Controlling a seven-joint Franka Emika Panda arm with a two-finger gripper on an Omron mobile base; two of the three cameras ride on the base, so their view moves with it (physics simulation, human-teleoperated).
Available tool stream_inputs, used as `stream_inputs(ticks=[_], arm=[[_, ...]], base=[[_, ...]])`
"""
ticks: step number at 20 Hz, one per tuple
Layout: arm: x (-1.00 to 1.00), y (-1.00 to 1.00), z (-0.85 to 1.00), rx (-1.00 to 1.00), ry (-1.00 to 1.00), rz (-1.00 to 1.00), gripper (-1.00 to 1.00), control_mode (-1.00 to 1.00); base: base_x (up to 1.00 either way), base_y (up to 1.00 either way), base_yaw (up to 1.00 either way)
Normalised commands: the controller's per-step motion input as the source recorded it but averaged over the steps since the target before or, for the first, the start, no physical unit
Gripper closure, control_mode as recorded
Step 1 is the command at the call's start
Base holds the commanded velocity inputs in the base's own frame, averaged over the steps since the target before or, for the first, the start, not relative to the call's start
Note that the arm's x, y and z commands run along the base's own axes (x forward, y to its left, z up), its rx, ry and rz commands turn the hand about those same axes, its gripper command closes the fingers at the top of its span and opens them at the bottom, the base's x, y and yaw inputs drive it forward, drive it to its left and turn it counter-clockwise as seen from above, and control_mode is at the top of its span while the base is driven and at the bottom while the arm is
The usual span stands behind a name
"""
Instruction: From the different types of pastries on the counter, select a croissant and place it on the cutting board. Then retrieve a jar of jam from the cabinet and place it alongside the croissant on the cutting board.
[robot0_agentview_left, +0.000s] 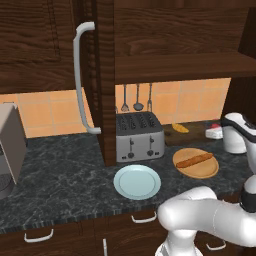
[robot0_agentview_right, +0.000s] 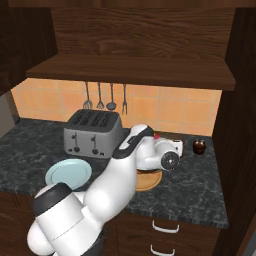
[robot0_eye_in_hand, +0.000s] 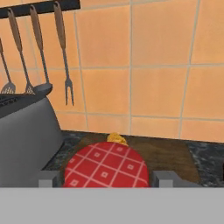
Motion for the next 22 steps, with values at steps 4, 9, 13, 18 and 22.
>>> stream_inputs(ticks=[4,9,13,18,22], arm=[[0.32,0.00,-0.22,-0.09,0.00,-0.02,1.00,-1.00],[0.41,0.00,-0.35,-0.07,0.00,-0.01,1.00,-1.00],[0.51,0.00,-0.28,0.00,0.00,0.00,1.00,-1.00],[0.56,0.00,-0.29,0.00,0.00,0.00,1.00,-1.00],[0.55,0.00,-0.45,0.00,0.00,0.00,1.00,-1.00]], base=[[0.00,0.00,0.00],[0.00,0.00,0.00],[0.00,0.00,0.00],[0.00,0.00,0.00],[0.00,0.00,0.00]])
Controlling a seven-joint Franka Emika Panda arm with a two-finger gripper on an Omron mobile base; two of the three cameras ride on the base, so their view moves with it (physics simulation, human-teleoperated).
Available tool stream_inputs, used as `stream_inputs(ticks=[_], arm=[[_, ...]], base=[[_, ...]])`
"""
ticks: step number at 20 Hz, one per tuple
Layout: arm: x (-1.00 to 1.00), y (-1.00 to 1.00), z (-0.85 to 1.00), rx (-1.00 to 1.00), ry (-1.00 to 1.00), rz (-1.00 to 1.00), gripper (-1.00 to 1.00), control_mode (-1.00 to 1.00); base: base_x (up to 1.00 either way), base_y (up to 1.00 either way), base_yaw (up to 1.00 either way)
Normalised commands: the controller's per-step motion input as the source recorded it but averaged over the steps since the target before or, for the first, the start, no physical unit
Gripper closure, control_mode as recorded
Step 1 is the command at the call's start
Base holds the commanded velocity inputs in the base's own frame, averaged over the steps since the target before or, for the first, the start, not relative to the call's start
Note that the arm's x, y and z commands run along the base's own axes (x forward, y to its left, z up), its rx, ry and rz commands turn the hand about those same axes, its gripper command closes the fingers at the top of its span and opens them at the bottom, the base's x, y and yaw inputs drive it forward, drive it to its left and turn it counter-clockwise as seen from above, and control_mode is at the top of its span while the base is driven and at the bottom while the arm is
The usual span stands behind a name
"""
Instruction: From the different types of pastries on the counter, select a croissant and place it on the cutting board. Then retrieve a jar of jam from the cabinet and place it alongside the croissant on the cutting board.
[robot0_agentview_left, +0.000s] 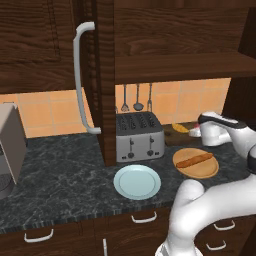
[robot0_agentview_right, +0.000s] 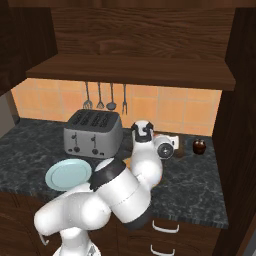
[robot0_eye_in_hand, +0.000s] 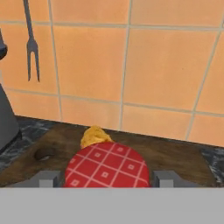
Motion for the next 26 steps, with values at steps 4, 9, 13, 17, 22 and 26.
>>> stream_inputs(ticks=[4,9,13,17,22,26], arm=[[0.51,-0.09,-0.43,0.00,0.00,0.00,1.00,-1.00],[0.45,-0.25,-0.40,0.00,0.00,0.00,1.00,-1.00],[0.53,-0.36,-0.24,0.00,0.00,0.00,1.00,-1.00],[0.39,-0.31,-0.38,0.01,0.03,0.00,-1.00,-1.00],[-0.05,-0.43,-0.40,0.04,0.06,0.00,-1.00,-1.00],[-0.87,-0.42,-0.08,0.07,-0.03,0.00,-1.00,-1.00]], base=[[0.00,0.00,0.00],[0.00,0.00,0.00],[0.00,0.00,0.00],[0.00,0.00,0.00],[0.00,0.00,0.00],[0.00,0.00,0.00]])
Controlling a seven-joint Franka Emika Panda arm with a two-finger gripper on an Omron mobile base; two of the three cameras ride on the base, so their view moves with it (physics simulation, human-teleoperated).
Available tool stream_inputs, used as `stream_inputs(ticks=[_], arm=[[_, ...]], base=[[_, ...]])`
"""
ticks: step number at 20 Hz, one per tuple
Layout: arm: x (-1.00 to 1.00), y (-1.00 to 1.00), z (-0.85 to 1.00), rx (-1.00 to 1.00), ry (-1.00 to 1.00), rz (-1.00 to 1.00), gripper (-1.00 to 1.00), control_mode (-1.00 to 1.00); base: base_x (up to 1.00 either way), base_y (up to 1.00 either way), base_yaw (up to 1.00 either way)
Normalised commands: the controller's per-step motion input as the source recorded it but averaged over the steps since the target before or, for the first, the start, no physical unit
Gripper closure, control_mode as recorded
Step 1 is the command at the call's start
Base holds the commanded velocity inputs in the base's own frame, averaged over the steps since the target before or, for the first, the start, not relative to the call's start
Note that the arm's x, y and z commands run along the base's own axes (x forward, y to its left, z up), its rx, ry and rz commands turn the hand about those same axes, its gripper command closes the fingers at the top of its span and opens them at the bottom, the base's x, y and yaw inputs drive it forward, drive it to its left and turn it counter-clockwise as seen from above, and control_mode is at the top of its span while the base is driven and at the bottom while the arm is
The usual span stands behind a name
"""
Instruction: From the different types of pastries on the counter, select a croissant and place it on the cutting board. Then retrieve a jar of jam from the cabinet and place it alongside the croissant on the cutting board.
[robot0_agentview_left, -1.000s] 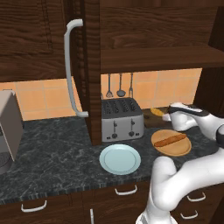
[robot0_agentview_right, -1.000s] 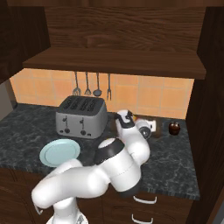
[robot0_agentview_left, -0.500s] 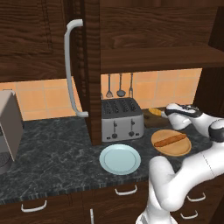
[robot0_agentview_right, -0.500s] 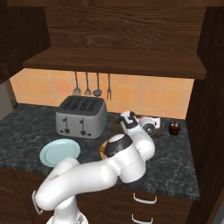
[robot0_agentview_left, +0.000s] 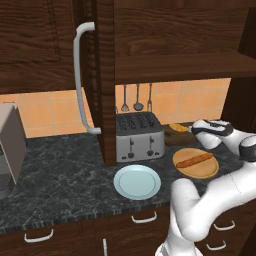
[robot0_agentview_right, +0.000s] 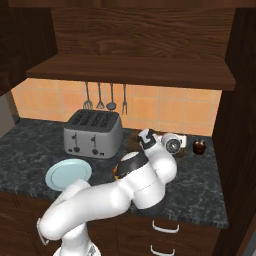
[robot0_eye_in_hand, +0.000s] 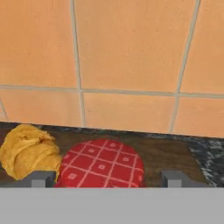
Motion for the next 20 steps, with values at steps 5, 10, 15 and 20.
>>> stream_inputs(ticks=[5,10,15,20], arm=[[-1.00,-0.05,0.46,0.13,-0.35,0.00,-1.00,-1.00],[-1.00,-0.08,0.84,0.20,-0.30,-0.05,-1.00,-1.00],[-0.99,-0.07,0.91,0.21,0.04,-0.06,-1.00,-1.00],[-1.00,0.00,1.00,0.18,0.28,-0.01,-1.00,-1.00]], base=[[0.00,0.00,0.00],[0.00,0.00,0.00],[0.00,0.00,0.00],[0.00,0.00,0.00]])
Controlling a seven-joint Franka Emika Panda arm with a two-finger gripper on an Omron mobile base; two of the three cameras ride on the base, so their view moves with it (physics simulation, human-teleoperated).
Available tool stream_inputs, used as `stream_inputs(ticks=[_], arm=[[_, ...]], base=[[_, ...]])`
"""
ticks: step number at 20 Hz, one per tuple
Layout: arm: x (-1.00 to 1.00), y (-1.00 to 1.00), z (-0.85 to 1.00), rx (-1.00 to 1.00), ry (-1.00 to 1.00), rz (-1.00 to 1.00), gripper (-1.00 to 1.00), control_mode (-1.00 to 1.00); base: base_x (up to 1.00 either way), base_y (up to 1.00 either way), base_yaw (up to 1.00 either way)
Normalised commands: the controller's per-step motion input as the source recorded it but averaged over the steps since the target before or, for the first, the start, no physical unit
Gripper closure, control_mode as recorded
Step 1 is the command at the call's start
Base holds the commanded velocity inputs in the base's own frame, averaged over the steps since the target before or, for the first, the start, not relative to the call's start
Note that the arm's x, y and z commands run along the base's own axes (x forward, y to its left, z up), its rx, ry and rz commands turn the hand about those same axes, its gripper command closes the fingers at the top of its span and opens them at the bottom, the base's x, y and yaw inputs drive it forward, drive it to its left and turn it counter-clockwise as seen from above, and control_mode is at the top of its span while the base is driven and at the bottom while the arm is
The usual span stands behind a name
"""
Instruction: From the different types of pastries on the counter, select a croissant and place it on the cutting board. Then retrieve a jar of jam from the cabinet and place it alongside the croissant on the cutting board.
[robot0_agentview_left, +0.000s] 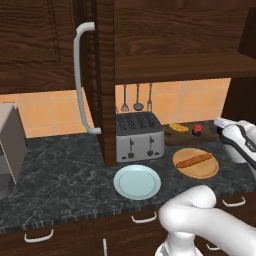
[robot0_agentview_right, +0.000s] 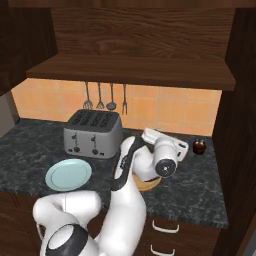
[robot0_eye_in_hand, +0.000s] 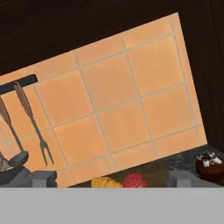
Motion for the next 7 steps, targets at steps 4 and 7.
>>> stream_inputs(ticks=[4,7], arm=[[-1.00,-0.02,0.77,0.22,0.16,0.00,-1.00,-1.00],[-1.00,-0.20,0.39,0.27,0.02,0.00,-1.00,-1.00]], base=[[0.00,0.00,0.00],[0.00,0.00,0.00]])
